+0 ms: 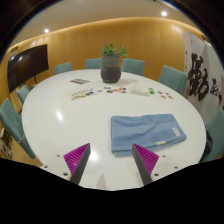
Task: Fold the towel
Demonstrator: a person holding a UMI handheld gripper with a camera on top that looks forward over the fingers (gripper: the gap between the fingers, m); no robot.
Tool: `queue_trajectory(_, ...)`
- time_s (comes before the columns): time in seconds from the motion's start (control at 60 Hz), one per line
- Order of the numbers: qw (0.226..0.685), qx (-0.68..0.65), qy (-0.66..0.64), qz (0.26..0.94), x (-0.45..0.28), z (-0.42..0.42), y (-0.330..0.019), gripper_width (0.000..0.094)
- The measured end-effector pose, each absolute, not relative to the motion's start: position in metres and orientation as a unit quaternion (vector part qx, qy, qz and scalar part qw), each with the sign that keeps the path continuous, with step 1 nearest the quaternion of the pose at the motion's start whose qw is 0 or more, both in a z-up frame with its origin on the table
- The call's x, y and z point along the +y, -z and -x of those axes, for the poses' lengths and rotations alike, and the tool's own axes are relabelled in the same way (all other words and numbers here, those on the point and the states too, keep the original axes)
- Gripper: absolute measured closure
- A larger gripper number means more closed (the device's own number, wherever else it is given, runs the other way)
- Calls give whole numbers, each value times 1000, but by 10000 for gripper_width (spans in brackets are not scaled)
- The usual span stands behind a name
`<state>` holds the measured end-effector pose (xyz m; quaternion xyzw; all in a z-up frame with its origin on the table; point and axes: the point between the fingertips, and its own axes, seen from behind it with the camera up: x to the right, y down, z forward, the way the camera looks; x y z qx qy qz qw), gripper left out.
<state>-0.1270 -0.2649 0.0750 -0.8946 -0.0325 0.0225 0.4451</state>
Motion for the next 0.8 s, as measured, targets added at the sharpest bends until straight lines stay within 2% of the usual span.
queue_trajectory(0.233, 429, -38, 7, 903, -152, 113, -7, 65)
queue_trajectory(0.317, 422, -36, 14, 906, -132, 108, 9, 103)
queue_trajectory(0.383, 436, -51, 28, 898, -121, 108, 7, 239)
queue_trajectory(0.5, 439, -85, 45, 893, -113, 104, 9, 726)
queue_trajectory(0.533, 439, -86, 50, 893, -111, 102, 8, 812)
queue_trajectory(0.6, 432, -89, 39, 897, -109, 104, 9, 854)
queue_trajectory(0.7, 411, -86, -1, 907, -112, 116, 4, 867)
queue_trajectory(0.8, 407, -71, -94, 906, -119, 153, -33, 868)
